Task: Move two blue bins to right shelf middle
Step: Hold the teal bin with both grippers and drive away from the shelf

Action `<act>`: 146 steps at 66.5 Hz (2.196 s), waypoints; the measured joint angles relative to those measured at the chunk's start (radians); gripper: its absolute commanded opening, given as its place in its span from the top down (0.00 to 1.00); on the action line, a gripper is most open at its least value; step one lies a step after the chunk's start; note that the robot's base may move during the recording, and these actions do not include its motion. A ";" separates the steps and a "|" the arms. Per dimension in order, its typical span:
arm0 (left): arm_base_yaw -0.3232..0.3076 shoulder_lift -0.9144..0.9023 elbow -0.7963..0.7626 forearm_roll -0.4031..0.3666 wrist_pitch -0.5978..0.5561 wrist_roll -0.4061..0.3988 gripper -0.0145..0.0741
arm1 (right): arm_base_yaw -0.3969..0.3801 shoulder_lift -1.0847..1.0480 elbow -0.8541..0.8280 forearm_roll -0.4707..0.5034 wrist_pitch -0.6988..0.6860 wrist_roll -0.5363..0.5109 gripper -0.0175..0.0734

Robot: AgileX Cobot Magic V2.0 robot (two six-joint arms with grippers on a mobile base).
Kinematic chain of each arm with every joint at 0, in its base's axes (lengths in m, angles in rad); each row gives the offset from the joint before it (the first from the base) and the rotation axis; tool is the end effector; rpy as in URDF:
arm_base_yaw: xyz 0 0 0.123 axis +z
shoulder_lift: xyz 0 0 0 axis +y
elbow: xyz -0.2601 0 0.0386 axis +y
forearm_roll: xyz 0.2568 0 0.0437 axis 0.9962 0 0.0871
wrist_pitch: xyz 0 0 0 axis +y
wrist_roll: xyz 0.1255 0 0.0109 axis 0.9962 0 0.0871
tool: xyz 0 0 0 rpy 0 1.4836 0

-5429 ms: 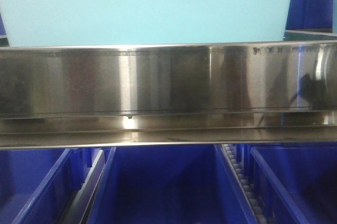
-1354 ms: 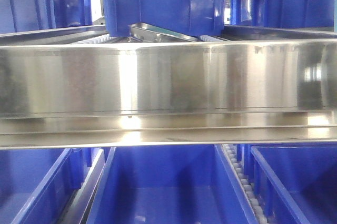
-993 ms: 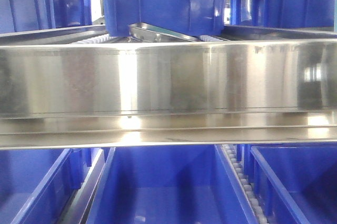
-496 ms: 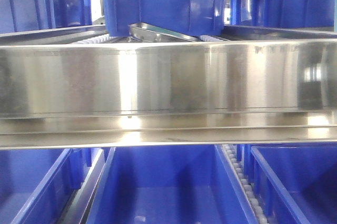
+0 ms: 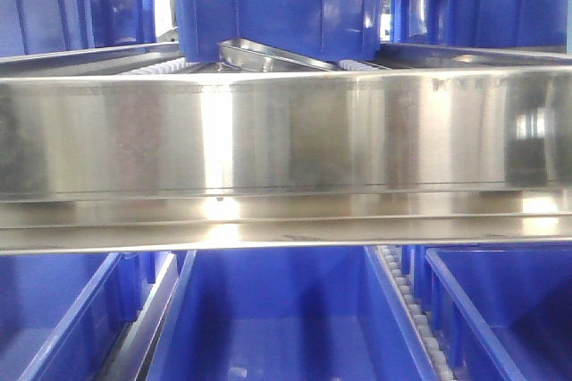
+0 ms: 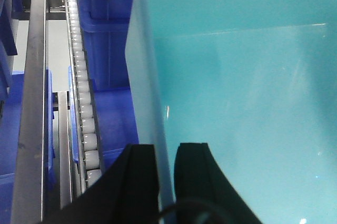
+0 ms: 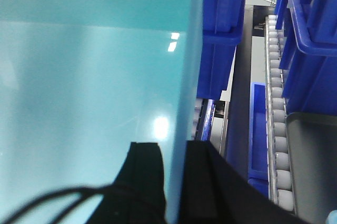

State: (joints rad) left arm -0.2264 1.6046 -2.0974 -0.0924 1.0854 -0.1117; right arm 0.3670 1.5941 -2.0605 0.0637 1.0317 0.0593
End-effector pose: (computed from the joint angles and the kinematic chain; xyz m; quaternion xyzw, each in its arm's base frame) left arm 0.3513 -0.0915 0.4810 0.0515 0.8590 -0.1308 0.4923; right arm 0.3392 0.1378 0.4788 -0.1311 0.8439 0.1410 0.5008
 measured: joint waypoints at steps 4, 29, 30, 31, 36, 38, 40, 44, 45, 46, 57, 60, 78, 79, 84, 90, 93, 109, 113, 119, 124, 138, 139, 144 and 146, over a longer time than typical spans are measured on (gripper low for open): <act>0.000 0.000 0.000 0.000 0.000 0.000 0.96 | 0.000 0.000 0.000 0.000 0.000 0.000 0.97; 0.000 0.000 0.000 0.000 -0.008 0.000 0.96 | 0.000 0.000 0.000 -0.002 0.000 0.000 0.97; 0.000 0.000 0.000 0.000 -0.008 0.000 0.96 | 0.000 0.000 0.000 -0.002 0.000 0.000 0.97; 0.000 0.000 0.000 0.000 -0.008 0.000 0.96 | 0.000 0.000 0.000 -0.002 0.000 0.000 0.97; 0.000 0.000 0.000 0.000 -0.008 0.000 0.96 | 0.000 0.000 0.000 -0.002 0.000 0.000 0.97; 0.000 0.000 0.000 0.000 -0.010 0.000 0.96 | 0.000 0.000 0.000 -0.002 0.000 0.000 0.97; 0.000 0.000 0.000 0.000 -0.010 0.002 0.96 | 0.000 0.000 0.000 -0.002 0.000 0.000 0.97; 0.000 0.000 0.000 0.000 -0.010 0.002 0.96 | 0.000 0.000 0.000 -0.002 0.000 0.000 0.97; 0.000 0.000 0.000 0.000 -0.012 0.002 0.96 | 0.000 0.000 0.000 -0.002 0.000 0.000 0.97; 0.000 0.000 0.000 0.000 -0.012 0.002 0.96 | 0.000 0.000 0.000 -0.002 0.000 0.000 0.97; 0.000 0.000 0.000 0.000 -0.012 0.002 0.96 | 0.000 0.000 0.000 -0.002 -0.002 0.000 0.97; 0.000 0.000 0.000 0.000 -0.014 0.002 0.96 | 0.000 0.000 0.000 -0.002 -0.002 0.000 0.97; 0.000 0.000 0.000 0.000 -0.014 0.002 0.96 | 0.000 0.000 0.000 -0.002 -0.002 0.000 0.97; 0.000 0.000 0.000 0.000 -0.014 0.002 0.96 | 0.000 0.000 0.000 -0.002 -0.002 0.000 0.97; 0.000 0.000 0.000 0.000 -0.014 0.002 0.96 | 0.000 0.000 0.000 -0.002 -0.002 0.000 0.97; 0.000 0.000 0.000 0.000 -0.014 0.002 0.96 | 0.000 0.000 0.000 -0.002 -0.002 0.000 0.97; 0.000 0.000 0.000 0.000 -0.014 0.002 0.96 | 0.000 0.000 0.000 -0.002 -0.002 0.000 0.97; 0.000 0.000 0.000 0.000 -0.014 0.002 0.96 | 0.000 0.000 0.000 -0.002 -0.002 0.000 0.97; 0.000 0.000 0.000 0.000 -0.014 0.002 0.96 | 0.000 0.000 0.000 -0.002 -0.002 0.000 0.97; 0.000 0.000 0.000 0.000 -0.014 0.002 0.96 | 0.000 0.000 0.000 -0.002 -0.004 0.000 0.97; 0.000 0.000 0.000 0.000 -0.014 0.002 0.96 | 0.000 0.000 0.000 -0.002 -0.004 0.000 0.97; 0.000 0.000 0.000 0.000 -0.014 0.002 0.96 | 0.000 0.000 0.000 -0.002 -0.004 0.000 0.97; 0.000 0.000 0.000 0.000 -0.014 0.002 0.96 | 0.000 0.000 0.000 -0.002 -0.004 0.000 0.97; 0.000 0.000 0.000 0.000 -0.014 0.002 0.96 | 0.000 0.000 0.000 -0.002 -0.004 0.000 0.97; 0.000 0.000 0.000 0.000 -0.014 0.002 0.96 | 0.000 0.000 0.000 -0.002 -0.004 0.000 0.97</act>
State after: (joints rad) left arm -0.2264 1.6046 -2.0974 -0.0924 1.0714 -0.1099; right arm 0.3670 1.5941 -2.0605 0.0621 1.0279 0.0593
